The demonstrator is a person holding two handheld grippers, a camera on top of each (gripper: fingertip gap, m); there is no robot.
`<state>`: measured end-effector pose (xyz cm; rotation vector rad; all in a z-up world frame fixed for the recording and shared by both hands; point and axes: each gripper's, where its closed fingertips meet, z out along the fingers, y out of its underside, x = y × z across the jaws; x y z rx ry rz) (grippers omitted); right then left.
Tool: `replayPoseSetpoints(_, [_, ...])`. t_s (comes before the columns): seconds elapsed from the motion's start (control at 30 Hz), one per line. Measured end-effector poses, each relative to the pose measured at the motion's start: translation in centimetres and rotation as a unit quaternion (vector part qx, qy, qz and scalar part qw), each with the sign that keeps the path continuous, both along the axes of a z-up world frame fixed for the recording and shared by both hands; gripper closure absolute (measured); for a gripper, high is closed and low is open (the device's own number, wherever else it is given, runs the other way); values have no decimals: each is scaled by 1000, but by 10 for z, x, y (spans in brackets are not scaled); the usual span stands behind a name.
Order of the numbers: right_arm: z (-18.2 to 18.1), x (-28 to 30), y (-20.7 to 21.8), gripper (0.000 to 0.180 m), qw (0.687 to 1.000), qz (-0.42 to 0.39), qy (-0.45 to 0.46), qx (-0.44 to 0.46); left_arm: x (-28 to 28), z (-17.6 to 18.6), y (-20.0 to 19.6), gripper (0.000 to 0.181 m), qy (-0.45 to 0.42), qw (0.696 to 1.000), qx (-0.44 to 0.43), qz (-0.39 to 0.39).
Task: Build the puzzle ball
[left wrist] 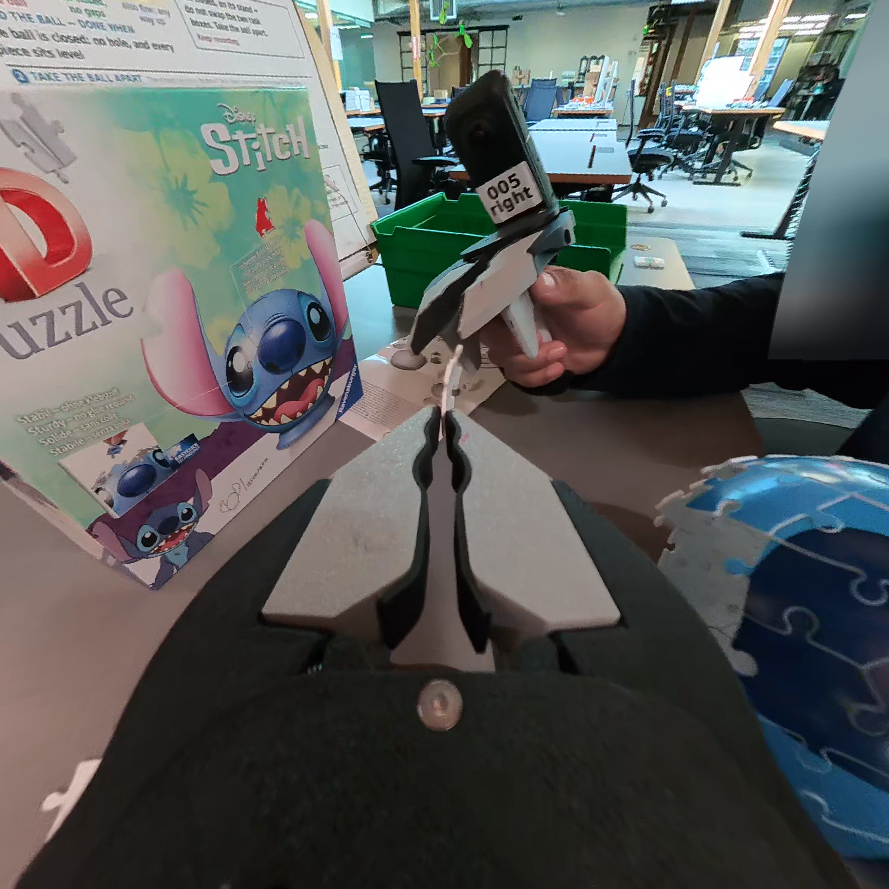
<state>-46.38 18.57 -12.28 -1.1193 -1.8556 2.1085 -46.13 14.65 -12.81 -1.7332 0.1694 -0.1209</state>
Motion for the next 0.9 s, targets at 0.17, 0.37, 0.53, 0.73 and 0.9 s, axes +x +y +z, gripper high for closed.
replayPoseSetpoints(0.17, [-11,0,-14,157,1000,25,-15,4,4,-9,-1,181,10,1000,-12,-3])
replayPoseSetpoints(0.37, [-20,7,-34,152,997,79,-18,9,0,-26,0,181,-24,998,-58,1])
replayPoseSetpoints(0.53, [-29,3,-36,177,997,67,-23,44,3,-32,2,181,-62,995,-77,-2])
replayPoseSetpoints(0.73, [-32,3,-36,180,995,59,-33,75,6,-35,2,177,-64,994,-91,-7])
replayPoseSetpoints(0.9, [-40,7,-41,180,991,74,-45,100,12,-41,1,179,-48,993,-104,-20])
